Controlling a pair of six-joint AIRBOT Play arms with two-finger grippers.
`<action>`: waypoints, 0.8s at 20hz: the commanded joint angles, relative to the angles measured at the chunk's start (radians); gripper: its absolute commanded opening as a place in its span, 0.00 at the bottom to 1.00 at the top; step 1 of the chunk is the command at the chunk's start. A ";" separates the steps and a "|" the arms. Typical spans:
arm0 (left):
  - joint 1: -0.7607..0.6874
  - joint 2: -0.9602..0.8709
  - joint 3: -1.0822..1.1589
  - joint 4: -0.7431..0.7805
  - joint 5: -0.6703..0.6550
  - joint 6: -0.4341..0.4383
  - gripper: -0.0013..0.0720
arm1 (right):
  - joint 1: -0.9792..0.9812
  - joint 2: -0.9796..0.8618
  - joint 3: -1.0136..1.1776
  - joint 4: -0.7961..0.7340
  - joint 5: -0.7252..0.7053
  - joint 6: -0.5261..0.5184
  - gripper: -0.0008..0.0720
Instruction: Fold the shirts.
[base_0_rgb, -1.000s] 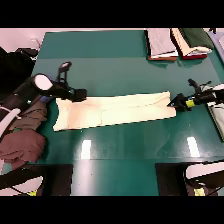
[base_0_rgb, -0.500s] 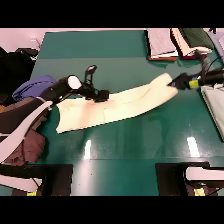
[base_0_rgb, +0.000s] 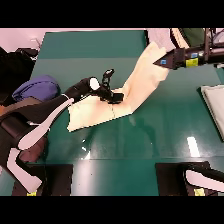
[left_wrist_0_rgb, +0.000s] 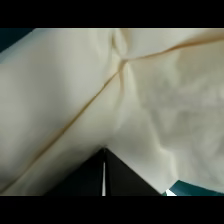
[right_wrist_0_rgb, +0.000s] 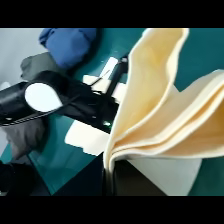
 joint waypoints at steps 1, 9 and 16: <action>-0.005 -0.015 0.014 -0.004 0.000 0.000 0.05 | 0.114 0.008 0.021 0.006 -0.058 0.024 0.03; 0.189 0.167 0.062 0.142 -0.134 -0.002 0.05 | 0.346 0.002 0.021 0.010 -0.250 0.025 0.04; 0.554 0.607 0.064 0.348 -0.203 0.001 0.05 | 0.776 -0.243 0.051 0.016 -0.634 -0.015 0.06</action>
